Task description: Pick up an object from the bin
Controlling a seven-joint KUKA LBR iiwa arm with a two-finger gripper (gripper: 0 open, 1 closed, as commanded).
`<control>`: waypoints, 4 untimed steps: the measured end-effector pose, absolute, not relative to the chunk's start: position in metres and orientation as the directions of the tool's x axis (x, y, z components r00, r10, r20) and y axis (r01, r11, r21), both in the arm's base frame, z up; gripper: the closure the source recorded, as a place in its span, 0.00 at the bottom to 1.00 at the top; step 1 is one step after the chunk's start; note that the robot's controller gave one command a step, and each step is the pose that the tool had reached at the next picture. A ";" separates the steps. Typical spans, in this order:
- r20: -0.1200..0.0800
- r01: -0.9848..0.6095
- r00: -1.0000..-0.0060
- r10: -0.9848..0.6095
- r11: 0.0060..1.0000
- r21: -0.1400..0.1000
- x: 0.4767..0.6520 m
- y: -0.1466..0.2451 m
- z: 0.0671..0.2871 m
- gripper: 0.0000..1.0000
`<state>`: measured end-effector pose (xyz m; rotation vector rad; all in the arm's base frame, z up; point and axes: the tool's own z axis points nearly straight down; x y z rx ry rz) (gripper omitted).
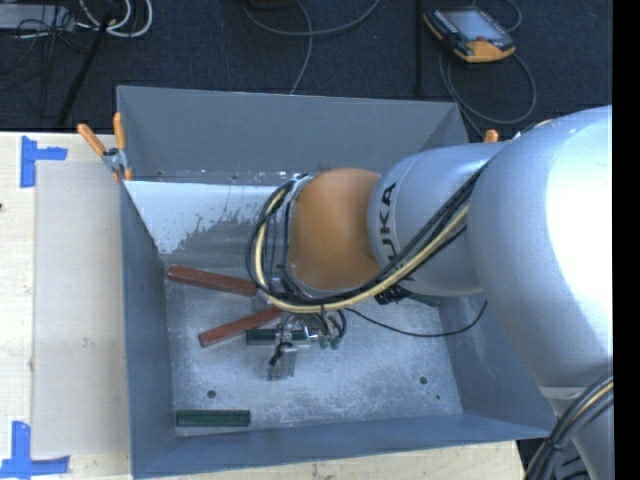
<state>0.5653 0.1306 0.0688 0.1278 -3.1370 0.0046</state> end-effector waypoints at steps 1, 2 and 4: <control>0.002 -0.083 -0.997 -0.083 0.997 0.000 0.564 0.134 0.069 1.00; 0.007 -0.085 -0.996 -0.085 0.996 -0.002 0.527 0.090 0.069 1.00; -0.007 -0.068 -0.998 -0.068 0.998 -0.001 0.561 0.005 0.226 1.00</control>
Offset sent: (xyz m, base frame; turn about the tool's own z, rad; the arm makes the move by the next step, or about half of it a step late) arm 0.0000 0.0000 0.0000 0.0000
